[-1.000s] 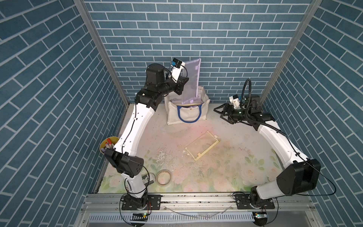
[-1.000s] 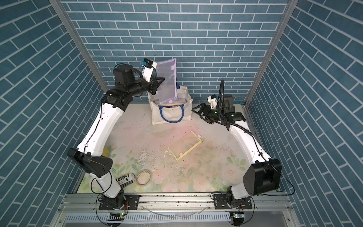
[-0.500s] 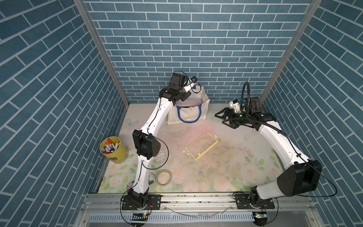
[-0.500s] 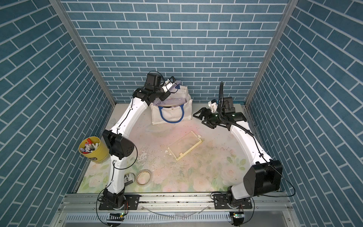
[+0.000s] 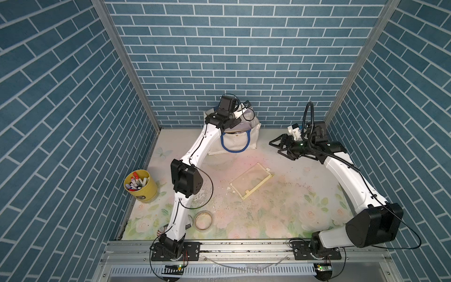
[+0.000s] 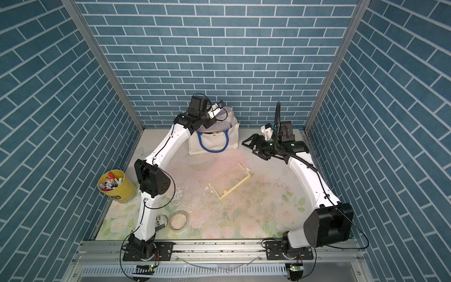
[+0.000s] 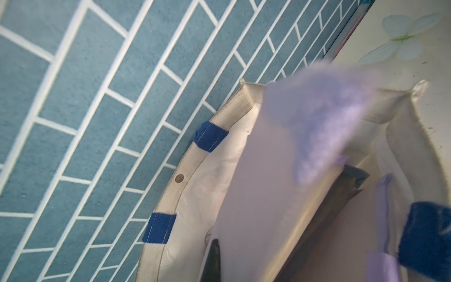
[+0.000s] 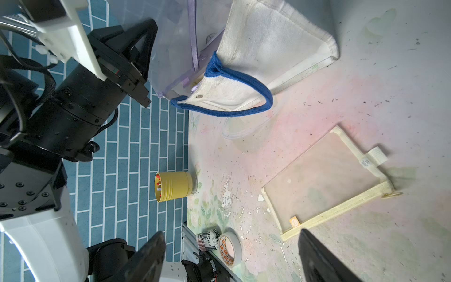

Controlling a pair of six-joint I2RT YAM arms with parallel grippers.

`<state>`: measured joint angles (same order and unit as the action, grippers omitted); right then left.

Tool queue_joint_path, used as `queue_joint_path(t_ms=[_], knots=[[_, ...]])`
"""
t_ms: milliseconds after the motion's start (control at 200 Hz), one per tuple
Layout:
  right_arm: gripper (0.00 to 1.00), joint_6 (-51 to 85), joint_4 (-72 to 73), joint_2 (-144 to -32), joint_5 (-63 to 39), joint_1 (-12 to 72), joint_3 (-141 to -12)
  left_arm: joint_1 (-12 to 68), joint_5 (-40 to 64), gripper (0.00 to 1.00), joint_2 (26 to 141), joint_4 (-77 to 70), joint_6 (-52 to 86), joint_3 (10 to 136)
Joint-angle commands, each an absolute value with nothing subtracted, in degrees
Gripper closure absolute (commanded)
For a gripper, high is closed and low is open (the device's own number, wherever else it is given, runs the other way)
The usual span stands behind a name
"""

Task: Put the pencil pouch into the canvas bag
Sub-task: Place the pencil pouch in the canvas bag.

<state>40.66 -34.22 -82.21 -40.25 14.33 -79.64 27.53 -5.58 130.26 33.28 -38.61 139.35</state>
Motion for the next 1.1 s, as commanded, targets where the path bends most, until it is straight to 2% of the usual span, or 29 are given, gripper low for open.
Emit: queue_joint_path(t_ms=[0,240,510,745,820,945,1000,1095], knots=[[0.16,40.96,-34.37,-79.67,-39.82,14.15,-78.34,29.37,-7.45,1.0,133.57,29.78,-39.12,141.34],[0.16,40.94,-34.86,-77.93,-39.46,14.07,-76.96,29.44,-10.02,1.0,134.37,30.22,-41.58,139.84],[0.16,41.3,-34.06,-77.26,-39.55,14.06,-76.27,29.2,-13.26,1.0,130.14,29.1,-44.58,129.6],[0.17,42.11,-31.95,-78.37,-40.51,14.06,-76.67,28.59,-8.28,1.0,129.79,31.99,-41.38,130.81],[0.17,42.1,-31.84,-78.66,-40.69,14.06,-77.06,28.58,-6.07,0.75,130.54,33.91,-38.62,133.67],[0.17,42.11,-31.75,-78.41,-40.47,14.06,-76.76,28.3,-2.89,0.4,130.24,36.29,-35.68,136.1],[0.17,42.19,-31.44,-78.16,-40.37,14.07,-76.33,28.13,-1.64,0.32,129.93,37.58,-35.33,136.77],[0.17,42.11,-31.1,-78.14,-40.02,14.06,-75.87,28.09,-1.65,0.29,128.66,38.69,-34.84,137.22]])
